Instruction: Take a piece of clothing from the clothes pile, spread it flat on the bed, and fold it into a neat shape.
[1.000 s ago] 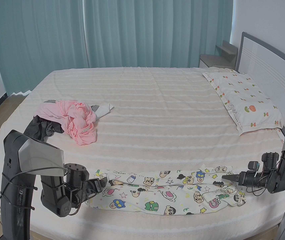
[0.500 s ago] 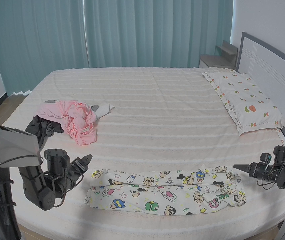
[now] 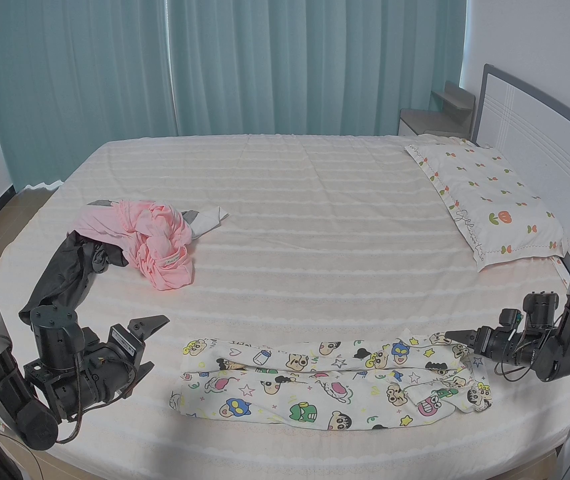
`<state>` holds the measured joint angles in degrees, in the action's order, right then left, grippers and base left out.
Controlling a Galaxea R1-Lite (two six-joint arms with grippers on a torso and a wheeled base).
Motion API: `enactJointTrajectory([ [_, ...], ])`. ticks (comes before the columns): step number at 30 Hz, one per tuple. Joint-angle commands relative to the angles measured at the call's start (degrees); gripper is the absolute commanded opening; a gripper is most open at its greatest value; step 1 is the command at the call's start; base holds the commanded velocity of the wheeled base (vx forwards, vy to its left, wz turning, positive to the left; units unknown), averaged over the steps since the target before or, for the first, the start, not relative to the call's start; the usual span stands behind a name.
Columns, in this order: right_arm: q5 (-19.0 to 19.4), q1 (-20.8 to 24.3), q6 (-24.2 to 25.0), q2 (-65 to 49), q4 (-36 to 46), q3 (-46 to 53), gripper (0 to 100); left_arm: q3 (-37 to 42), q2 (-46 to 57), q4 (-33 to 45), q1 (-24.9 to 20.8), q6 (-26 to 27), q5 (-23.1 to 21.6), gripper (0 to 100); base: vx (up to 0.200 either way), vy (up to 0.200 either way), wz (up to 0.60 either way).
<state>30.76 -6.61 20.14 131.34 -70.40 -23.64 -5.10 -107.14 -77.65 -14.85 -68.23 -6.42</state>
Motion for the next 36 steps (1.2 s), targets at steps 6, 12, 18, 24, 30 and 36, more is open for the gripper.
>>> enactJointTrajectory([
  [6,-0.1,1.8,0.2,2.3,-2.5,-0.7,100,0.3,-2.5,-1.2,-0.4,-0.1,-0.1,100,0.000,0.000,0.00],
  [12,-0.2,1.4,0.2,1.5,-2.5,-0.8,0,1.0,-4.9,-4.2,-0.4,0.0,0.2,100,0.000,0.000,0.00],
  [18,-2.3,1.6,-0.5,1.4,-2.8,-0.4,0,1.1,-4.8,-4.3,-0.7,0.0,0.3,100,0.000,0.000,0.00],
  [24,-2.5,4.3,-1.3,-1.0,-7.2,2.4,0,1.5,-4.8,-4.4,-1.3,0.0,0.3,100,0.000,0.000,0.00],
  [30,-2.5,5.8,-1.4,1.0,-1.0,-4.4,0,1.9,-4.7,-4.6,-2.0,0.1,0.6,100,0.000,0.000,0.00],
  [36,-2.5,4.5,-1.3,2.6,2.4,-7.8,0,1.9,-4.8,-4.5,-2.0,0.1,0.6,100,0.000,0.000,0.00],
])
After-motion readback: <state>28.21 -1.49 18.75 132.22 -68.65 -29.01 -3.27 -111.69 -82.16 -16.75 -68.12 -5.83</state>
